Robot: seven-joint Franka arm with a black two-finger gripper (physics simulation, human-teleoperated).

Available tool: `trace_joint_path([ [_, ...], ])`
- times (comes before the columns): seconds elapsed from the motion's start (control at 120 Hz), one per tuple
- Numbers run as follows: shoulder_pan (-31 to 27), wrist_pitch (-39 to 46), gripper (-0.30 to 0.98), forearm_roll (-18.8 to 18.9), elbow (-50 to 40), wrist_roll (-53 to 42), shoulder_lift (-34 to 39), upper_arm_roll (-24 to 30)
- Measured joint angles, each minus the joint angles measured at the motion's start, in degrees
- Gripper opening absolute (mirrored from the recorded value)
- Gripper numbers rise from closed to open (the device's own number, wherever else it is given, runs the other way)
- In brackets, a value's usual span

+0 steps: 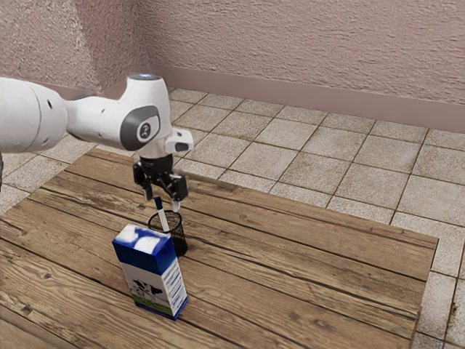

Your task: Take the marker out of the pen holder and place it to the left of the pen holder.

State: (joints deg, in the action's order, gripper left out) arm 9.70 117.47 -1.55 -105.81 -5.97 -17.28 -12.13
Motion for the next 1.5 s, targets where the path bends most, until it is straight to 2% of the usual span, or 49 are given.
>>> trace_joint_path([
  [0.45,-1.32,0.71,0.66,-0.63,-0.22,-0.92,-0.69,0.0],
  [0.583,-1.34,0.71,0.53,-0.76,-0.25,-1.14,-0.68,0.0],
  [0.792,-1.69,0.73,0.18,-0.88,-0.23,-1.37,-0.67,0.0],
  [0.917,-1.72,0.7,0.06,-0.84,-0.21,-1.45,-0.67,-0.2],
  [1.183,-1.65,0.42,-0.02,-0.34,-1.06,-1.24,0.39,-0.32],
  [1.375,-0.1,-1.77,-0.03,-0.23,-3.61,-1.09,8.98,-0.34],
  [1.5,-0.09,-3.34,-0.04,-0.98,-2.41,-1.02,10.62,-0.91],
])
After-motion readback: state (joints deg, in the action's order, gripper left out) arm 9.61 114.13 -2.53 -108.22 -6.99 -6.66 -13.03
